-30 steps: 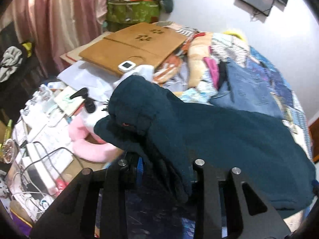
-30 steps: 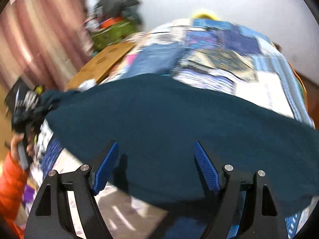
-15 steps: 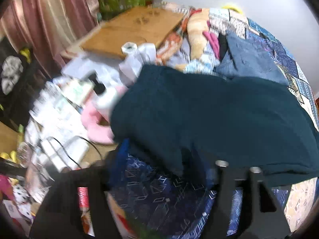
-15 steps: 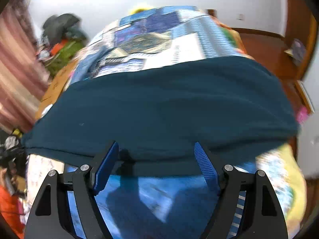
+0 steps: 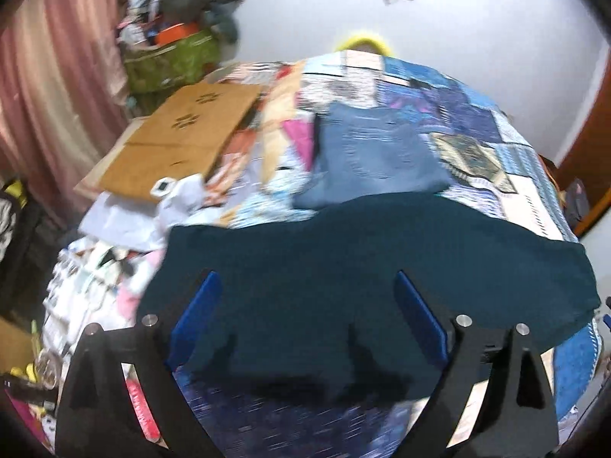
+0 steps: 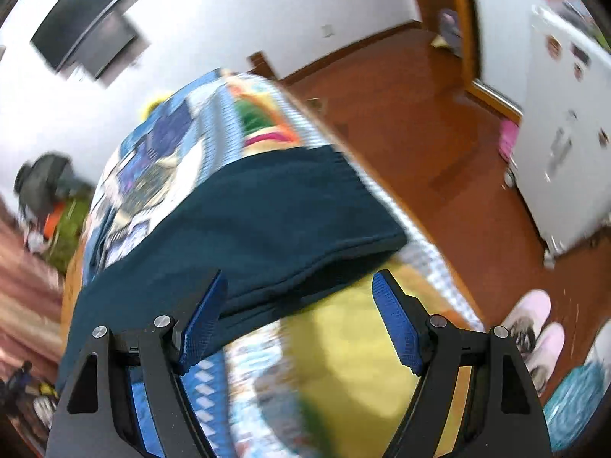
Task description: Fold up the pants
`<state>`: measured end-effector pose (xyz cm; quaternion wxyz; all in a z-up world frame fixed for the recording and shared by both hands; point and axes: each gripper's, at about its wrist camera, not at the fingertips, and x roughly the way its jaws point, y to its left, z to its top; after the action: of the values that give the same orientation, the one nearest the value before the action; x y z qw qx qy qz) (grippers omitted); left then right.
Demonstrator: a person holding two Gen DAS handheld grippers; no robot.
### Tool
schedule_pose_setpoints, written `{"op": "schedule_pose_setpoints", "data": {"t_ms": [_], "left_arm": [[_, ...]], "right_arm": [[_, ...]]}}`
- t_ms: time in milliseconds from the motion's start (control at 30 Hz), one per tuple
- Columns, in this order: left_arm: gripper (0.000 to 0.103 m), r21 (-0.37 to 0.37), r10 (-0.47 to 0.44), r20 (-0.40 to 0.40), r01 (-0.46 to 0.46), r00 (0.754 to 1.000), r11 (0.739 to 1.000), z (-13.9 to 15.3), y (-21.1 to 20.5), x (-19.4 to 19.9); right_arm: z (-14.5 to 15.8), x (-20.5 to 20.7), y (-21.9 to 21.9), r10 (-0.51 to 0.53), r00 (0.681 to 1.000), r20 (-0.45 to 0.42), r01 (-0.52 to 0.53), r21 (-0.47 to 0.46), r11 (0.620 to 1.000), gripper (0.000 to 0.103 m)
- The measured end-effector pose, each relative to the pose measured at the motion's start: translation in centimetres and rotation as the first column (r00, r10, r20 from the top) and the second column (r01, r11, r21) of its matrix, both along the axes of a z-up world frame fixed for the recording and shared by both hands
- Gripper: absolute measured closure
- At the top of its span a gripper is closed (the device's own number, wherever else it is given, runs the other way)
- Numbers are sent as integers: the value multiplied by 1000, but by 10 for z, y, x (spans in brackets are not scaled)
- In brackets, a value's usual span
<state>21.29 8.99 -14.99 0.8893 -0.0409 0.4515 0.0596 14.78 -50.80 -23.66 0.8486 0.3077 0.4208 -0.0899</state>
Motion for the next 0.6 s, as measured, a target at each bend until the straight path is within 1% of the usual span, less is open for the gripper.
{"op": "schedule_pose_setpoints", "data": {"t_ms": [100, 200, 233, 333, 367, 400, 433, 467, 500, 533, 600], "left_arm": [[10, 0, -61, -13, 61, 998, 998, -5, -31, 20], [10, 2, -130, -33, 131, 991, 991, -14, -67, 38], [10, 1, -148, -38, 148, 988, 989, -17, -77, 42], [10, -10, -203, -55, 202, 978, 979, -26, -103, 49], [10, -18, -219, -61, 219, 974, 976, -28, -111, 51], [10, -24, -237, -70, 236, 969, 971, -32, -120, 53], [10, -28, -253, -77, 252, 964, 967, -35, -128, 55], [10, -27, -267, -84, 265, 960, 964, -38, -137, 57], [10, -22, -280, -90, 279, 956, 960, -41, -144, 58], [10, -18, -293, -95, 292, 951, 956, -44, -150, 58], [10, -8, -315, -103, 315, 944, 949, -48, -159, 57]], "right_arm": [[-14, 5, -11, -36, 999, -4, 36, 90, 995, 28], [-26, 16, -17, -33, 999, -16, 36, 173, 984, 38], [-30, 19, -20, -26, 999, -20, 29, 193, 981, 43], [-40, 28, -22, -6, 1000, -28, 13, 246, 969, 50], [-41, 31, -23, -11, 1000, -26, 17, 247, 969, 55], [-42, 33, -25, -18, 999, -28, 24, 239, 971, 58], [-42, 36, -27, -21, 999, -29, 27, 229, 973, 65], [-42, 37, -28, -25, 999, -28, 30, 212, 977, 76], [-40, 38, -29, -26, 999, -24, 30, 190, 981, 83], [-39, 37, -31, -26, 1000, -16, 28, 172, 985, 93], [-32, 34, -33, -28, 1000, 3, 27, 119, 993, 93]]}}
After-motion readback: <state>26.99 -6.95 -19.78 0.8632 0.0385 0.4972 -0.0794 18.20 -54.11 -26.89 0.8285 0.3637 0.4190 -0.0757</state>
